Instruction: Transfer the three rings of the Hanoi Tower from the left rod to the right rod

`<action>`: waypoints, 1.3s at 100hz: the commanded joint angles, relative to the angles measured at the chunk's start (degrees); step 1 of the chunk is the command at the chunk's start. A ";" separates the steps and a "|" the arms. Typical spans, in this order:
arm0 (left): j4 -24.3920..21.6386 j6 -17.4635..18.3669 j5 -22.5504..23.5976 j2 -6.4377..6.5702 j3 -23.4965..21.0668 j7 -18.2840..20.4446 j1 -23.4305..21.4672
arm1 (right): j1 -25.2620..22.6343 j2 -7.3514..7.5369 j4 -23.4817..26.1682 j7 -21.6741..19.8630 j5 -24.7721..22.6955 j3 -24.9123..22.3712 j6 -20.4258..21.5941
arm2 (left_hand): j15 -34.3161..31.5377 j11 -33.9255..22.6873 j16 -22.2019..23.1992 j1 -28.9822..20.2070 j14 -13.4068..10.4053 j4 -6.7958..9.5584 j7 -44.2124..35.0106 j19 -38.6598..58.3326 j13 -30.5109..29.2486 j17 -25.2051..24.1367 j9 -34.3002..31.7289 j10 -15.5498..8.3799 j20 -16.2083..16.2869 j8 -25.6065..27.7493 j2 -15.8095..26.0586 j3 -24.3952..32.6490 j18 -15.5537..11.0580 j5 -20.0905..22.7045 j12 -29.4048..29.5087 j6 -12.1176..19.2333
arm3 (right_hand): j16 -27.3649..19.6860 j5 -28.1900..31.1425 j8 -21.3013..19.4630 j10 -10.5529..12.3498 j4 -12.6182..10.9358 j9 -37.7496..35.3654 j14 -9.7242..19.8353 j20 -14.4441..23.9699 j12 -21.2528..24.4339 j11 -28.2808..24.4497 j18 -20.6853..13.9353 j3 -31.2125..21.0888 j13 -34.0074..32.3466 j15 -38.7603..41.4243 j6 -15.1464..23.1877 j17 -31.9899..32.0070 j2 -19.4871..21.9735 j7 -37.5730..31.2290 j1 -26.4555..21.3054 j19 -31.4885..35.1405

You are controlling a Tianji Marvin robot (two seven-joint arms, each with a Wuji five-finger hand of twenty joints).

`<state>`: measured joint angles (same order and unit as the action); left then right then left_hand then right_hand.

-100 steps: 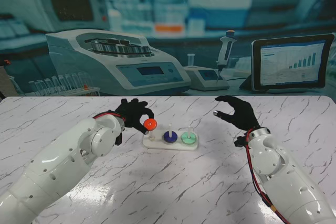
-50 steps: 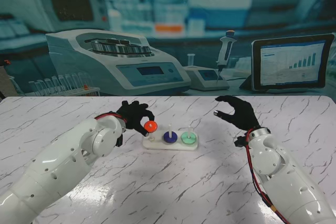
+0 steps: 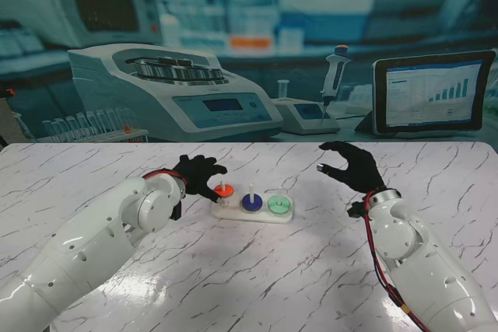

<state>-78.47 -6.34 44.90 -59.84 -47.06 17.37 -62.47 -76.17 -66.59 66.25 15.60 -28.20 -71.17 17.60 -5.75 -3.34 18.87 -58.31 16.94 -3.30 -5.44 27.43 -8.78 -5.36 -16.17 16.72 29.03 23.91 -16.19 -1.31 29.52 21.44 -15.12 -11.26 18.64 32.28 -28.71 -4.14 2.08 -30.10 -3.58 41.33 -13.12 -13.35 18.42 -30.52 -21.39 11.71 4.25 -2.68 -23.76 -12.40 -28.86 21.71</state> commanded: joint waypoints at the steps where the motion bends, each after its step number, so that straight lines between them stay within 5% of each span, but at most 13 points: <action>1: 0.35 1.41 -0.39 -0.38 0.10 0.67 0.13 | -0.28 -0.42 0.14 0.12 0.11 0.14 0.18 | 0.32 0.69 0.15 -0.96 0.75 2.27 1.73 1.46 1.15 -0.90 2.58 1.88 -0.21 -1.23 -1.73 1.45 1.53 -2.13 -0.13 -2.60 | 0.69 0.43 0.76 0.71 -1.48 -1.19 0.16 0.46 -0.13 0.06 -4.72 0.87 -0.52 -0.70 1.07 0.64 1.08 -0.08 -0.68 0.44; 23: 0.54 1.56 -0.25 -0.16 0.18 1.56 0.30 | -0.29 -0.44 0.08 0.14 0.14 0.20 0.11 | 0.07 0.54 0.20 -7.81 0.81 3.17 2.69 1.94 1.22 -0.49 3.25 2.15 -0.22 -2.70 -2.95 6.04 1.31 -3.03 -0.19 -3.66 | 0.99 0.64 0.71 0.80 -1.48 -1.27 0.21 0.47 -0.22 -0.20 -4.62 0.86 -0.29 0.25 1.25 0.53 0.91 -0.23 -0.59 0.48; 26: 0.54 1.66 -0.39 -0.08 0.18 2.05 0.39 | -0.29 -0.45 0.08 0.15 0.15 0.21 0.09 | -0.07 0.51 -0.16 -4.23 0.77 2.76 1.68 2.34 1.41 -0.70 3.49 2.12 -1.08 -5.33 -4.89 17.00 1.26 -3.12 0.09 -3.55 | 1.01 0.63 0.71 0.80 -1.47 -1.41 0.20 0.47 -0.24 -0.29 -4.61 0.87 -0.29 0.37 1.23 0.53 0.92 -0.23 -0.53 0.48; 35: 1.05 2.17 -0.88 0.08 0.49 3.00 0.91 | -0.30 -0.46 0.09 0.20 0.19 0.23 0.04 | -0.02 0.37 -0.15 -11.43 0.36 2.78 2.27 2.18 1.82 -0.64 4.00 2.21 -1.33 -5.85 -1.48 22.95 0.88 -3.69 0.01 -3.36 | 1.06 0.68 0.69 0.83 -1.47 -1.31 0.20 0.48 -0.25 -0.32 -4.59 0.82 -0.28 0.69 1.25 0.50 0.95 -0.29 -0.57 0.50; 50: 1.97 2.22 -0.63 0.20 1.57 3.55 1.80 | -0.26 -0.48 0.02 0.28 0.17 0.27 0.11 | -0.35 0.11 -0.07 -12.35 0.13 3.56 2.70 2.46 1.83 -0.35 4.31 2.10 -1.54 -6.69 -1.09 33.89 0.69 -3.43 -0.05 -2.18 | 1.04 0.46 0.71 0.69 -1.47 -1.19 0.16 0.49 -0.24 -0.34 -4.64 0.78 -0.17 1.01 1.21 0.57 0.97 -0.23 -0.52 0.49; 57: 2.13 2.21 -0.54 0.18 1.66 3.42 1.83 | -0.27 -0.49 0.03 0.27 0.25 0.28 0.11 | -0.29 0.13 -0.09 -9.77 0.15 2.90 2.88 2.46 2.10 -0.55 4.56 2.06 -1.59 -6.83 -0.95 32.23 0.62 -3.92 -0.04 -2.20 | 1.01 0.36 0.73 0.77 -1.48 -1.09 0.19 0.48 -0.21 -0.27 -4.69 0.75 -0.15 1.10 1.19 0.61 1.00 -0.19 -0.58 0.48; 69: 1.97 2.02 -1.53 -0.08 0.75 2.45 1.13 | -0.31 -0.47 0.09 0.20 0.21 0.28 0.03 | -0.01 0.49 -0.16 -8.27 0.40 2.04 2.83 2.18 2.53 -1.07 5.45 2.24 -1.91 -6.90 1.04 14.05 0.61 -4.83 0.07 -2.53 | 0.62 0.28 0.76 0.68 -1.48 -1.01 0.72 0.47 -0.15 -0.13 -4.77 0.75 1.33 0.34 1.12 0.73 1.09 -0.11 -0.69 0.43; 78: 1.21 1.89 -2.36 -0.30 -0.54 1.70 0.19 | -0.32 -0.47 0.11 0.24 0.17 0.28 -0.01 | 0.10 0.96 -0.18 -4.37 0.61 1.52 2.92 1.84 2.80 -1.49 6.29 2.34 -1.99 -6.87 0.45 10.18 0.72 -5.11 0.30 -3.47 | 0.43 0.18 0.79 0.73 -1.48 -0.92 0.69 0.46 -0.11 -0.01 -4.82 0.78 1.16 -0.17 1.12 0.82 1.15 -0.03 -0.73 0.40; 81: 0.86 1.80 -2.68 -0.40 -1.07 1.33 -0.20 | -0.33 -0.47 0.13 0.22 0.20 0.27 -0.01 | 0.21 1.15 -0.10 -5.06 0.70 2.47 2.87 1.47 2.80 -1.38 6.27 2.57 -1.92 -6.55 0.87 6.71 0.77 -5.36 0.41 -4.32 | 0.38 0.15 0.80 0.71 -1.49 -0.90 0.68 0.46 -0.10 0.02 -4.82 0.78 1.09 -0.32 1.08 0.85 1.15 -0.01 -0.77 0.38; 130: -2.39 5.79 -5.24 -1.42 -4.75 -3.22 -2.59 | -0.18 -0.54 -0.10 0.23 0.43 0.58 0.08 | 0.68 1.21 -0.22 2.78 0.96 1.84 -0.58 0.69 2.66 -1.82 5.26 2.44 -1.74 -3.11 0.51 0.78 1.55 -1.18 0.14 -3.46 | 0.58 0.49 0.72 0.78 -1.50 -1.20 0.39 0.46 -0.15 0.00 -4.73 1.01 -0.12 -0.94 1.15 0.70 1.17 -0.16 -0.80 0.41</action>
<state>-80.63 -2.49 40.12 -60.49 -52.40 14.32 -65.38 -76.10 -66.63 66.10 15.72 -28.01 -70.90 17.57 -5.75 -3.07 18.87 -56.42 17.00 -1.93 -5.48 28.03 -7.77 -6.08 -11.83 18.28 28.04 19.74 -16.65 1.14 29.52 19.58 -15.02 -14.86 18.64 32.28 -28.70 -4.14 2.08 -30.10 -3.58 41.33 -13.12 -13.35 18.42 -30.06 -21.39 11.72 4.25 -2.68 -23.75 -12.40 -28.87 21.71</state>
